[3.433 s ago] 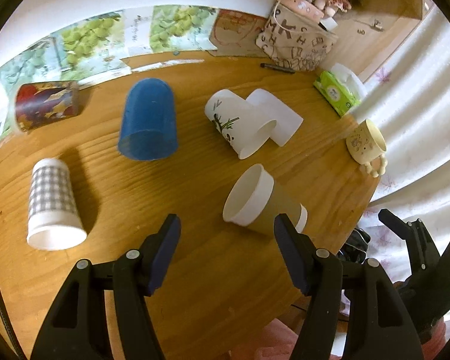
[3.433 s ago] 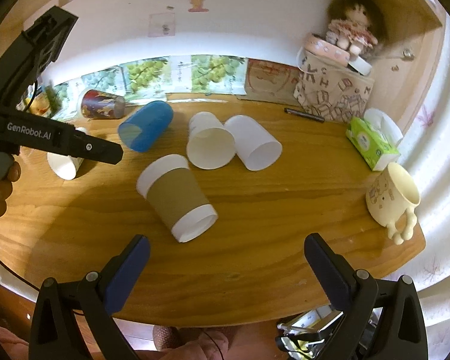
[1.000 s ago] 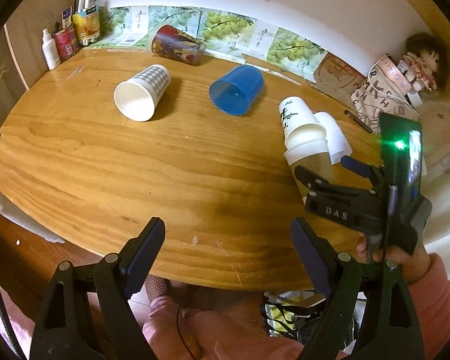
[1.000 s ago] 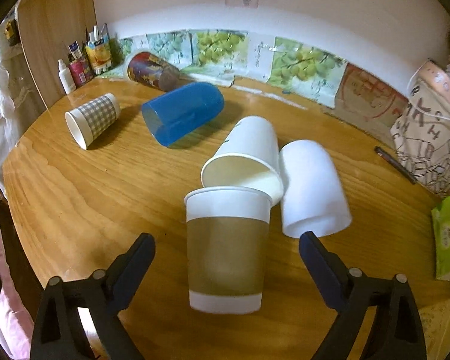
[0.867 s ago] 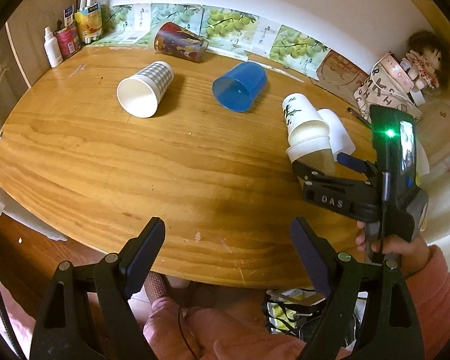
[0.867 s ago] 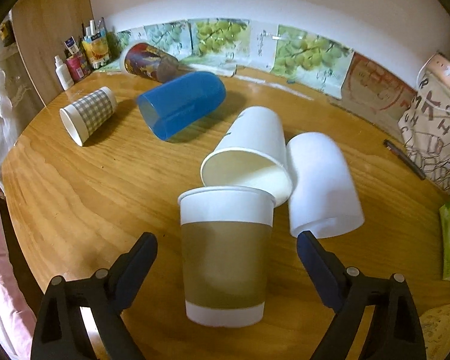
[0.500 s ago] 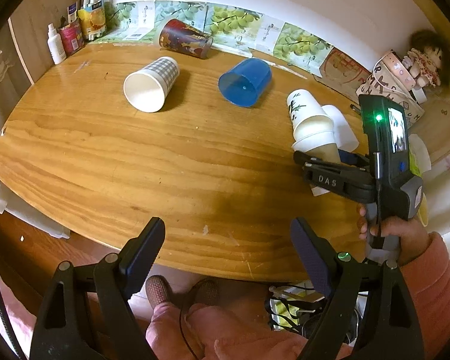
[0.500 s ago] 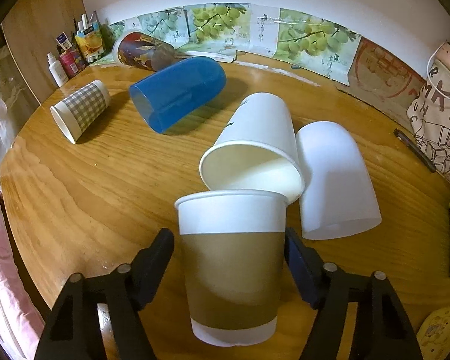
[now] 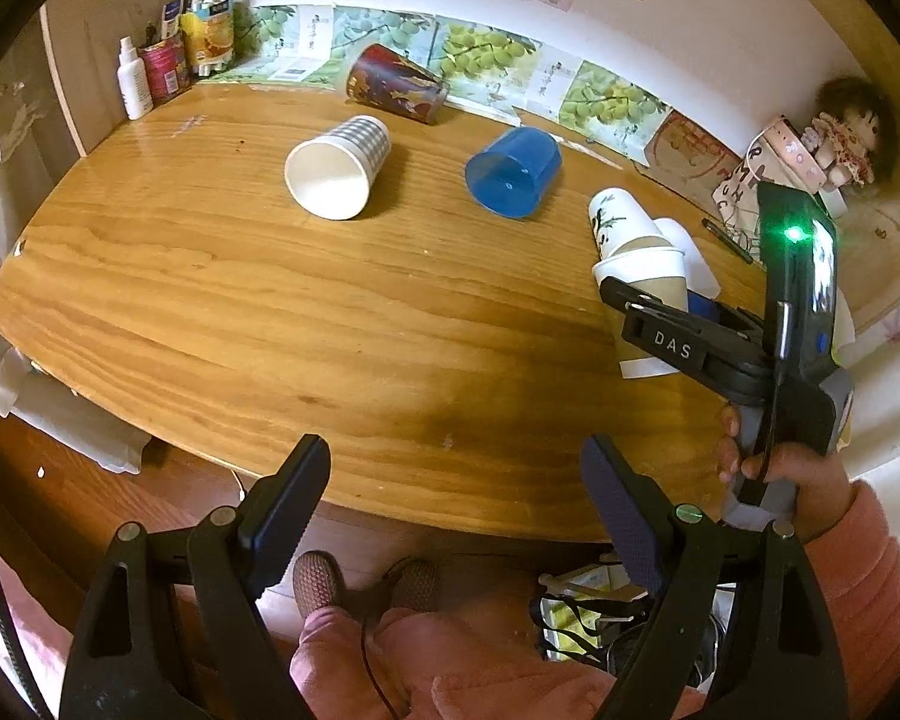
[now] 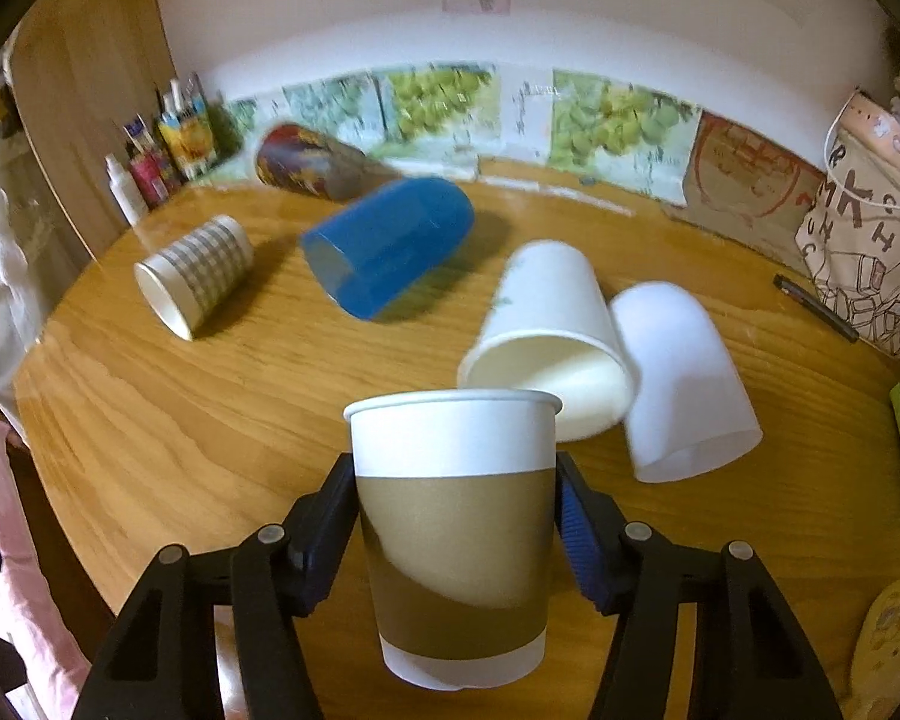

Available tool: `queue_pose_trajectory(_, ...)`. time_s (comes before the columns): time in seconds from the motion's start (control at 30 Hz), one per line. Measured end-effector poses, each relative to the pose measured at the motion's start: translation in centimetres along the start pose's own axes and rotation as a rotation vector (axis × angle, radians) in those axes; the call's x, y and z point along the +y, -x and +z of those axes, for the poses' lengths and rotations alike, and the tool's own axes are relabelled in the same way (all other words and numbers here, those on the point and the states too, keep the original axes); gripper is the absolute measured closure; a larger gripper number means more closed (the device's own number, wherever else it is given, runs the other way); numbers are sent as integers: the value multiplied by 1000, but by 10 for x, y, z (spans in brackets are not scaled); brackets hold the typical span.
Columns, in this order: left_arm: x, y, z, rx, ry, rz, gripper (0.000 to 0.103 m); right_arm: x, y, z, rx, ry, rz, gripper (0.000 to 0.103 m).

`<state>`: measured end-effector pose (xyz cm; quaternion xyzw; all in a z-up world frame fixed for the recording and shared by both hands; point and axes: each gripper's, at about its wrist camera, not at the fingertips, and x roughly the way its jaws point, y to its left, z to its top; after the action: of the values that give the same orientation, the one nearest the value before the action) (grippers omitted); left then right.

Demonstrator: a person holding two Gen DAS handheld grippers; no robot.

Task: Flip cup upright
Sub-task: 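Lift the cup with the right gripper and rotate it opening-up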

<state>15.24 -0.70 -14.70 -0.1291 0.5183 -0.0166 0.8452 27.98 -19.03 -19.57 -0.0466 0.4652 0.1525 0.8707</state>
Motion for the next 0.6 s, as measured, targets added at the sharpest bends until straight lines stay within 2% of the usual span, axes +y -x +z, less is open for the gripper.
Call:
queue_pose_trajectory(0.3, 30, 18, -3, -16, -17, -22, 15, 52, 30, -18, -179, -19, 5, 40)
queue_pose_trajectory(0.6, 59, 26, -9, 22, -97, -19, 15, 85, 39, -40, -305, -63, -75, 40)
